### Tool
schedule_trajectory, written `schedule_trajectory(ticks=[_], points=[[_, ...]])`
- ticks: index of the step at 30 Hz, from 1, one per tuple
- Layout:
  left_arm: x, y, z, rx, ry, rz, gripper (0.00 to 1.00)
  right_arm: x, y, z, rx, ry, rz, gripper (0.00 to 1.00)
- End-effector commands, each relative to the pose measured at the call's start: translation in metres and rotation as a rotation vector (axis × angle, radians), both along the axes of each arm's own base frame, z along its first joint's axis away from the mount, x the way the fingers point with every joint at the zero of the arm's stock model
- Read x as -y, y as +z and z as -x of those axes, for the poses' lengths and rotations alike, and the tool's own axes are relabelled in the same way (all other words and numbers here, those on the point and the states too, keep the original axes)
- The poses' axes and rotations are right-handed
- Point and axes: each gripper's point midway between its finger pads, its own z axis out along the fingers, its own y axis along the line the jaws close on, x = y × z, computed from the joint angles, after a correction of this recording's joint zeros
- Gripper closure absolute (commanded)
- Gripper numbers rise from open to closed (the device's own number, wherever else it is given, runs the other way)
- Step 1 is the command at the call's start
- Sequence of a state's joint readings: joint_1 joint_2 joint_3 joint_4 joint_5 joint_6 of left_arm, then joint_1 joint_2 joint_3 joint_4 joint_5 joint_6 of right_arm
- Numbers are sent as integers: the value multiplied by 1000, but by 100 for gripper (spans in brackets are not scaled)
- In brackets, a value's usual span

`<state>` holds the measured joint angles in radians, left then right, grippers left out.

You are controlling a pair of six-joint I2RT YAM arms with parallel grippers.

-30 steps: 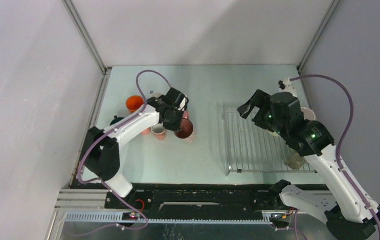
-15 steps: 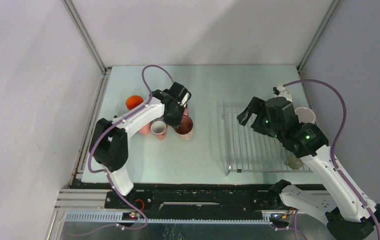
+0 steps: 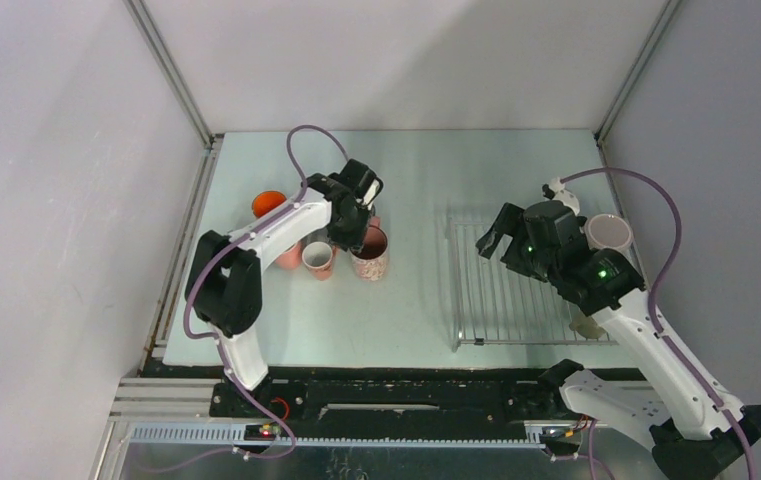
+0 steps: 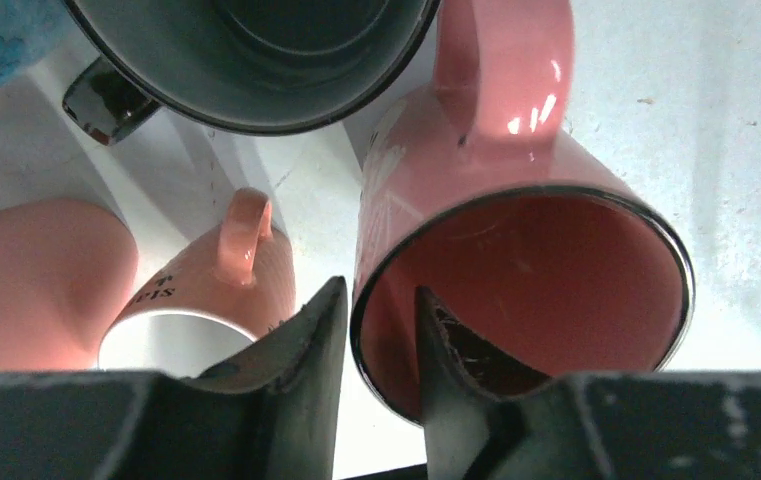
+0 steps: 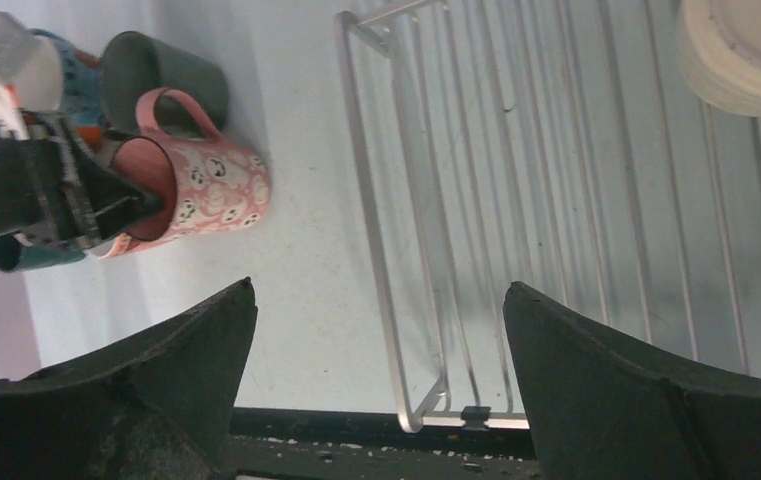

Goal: Unload the cups from the dish rack
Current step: Place the cup at the center of the board.

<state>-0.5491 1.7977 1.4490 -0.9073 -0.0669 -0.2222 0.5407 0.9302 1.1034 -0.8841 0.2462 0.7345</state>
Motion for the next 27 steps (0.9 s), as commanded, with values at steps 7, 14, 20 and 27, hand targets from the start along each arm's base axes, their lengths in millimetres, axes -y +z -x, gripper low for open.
schedule_trajectory(ticks=[7, 14, 20, 27], points=[[6, 37, -18, 95, -26, 47, 48, 28, -14, -8, 9, -118, 22, 0], [16, 73, -18, 185, -44, 148, 24, 50, -19, -11, -9, -219, 36, 0], [23, 108, -12, 289, -39, 267, 0, 72, -18, -20, 6, -334, 70, 0], [27, 144, 14, 408, -61, 397, 0, 99, -31, -19, -69, -459, 154, 0]])
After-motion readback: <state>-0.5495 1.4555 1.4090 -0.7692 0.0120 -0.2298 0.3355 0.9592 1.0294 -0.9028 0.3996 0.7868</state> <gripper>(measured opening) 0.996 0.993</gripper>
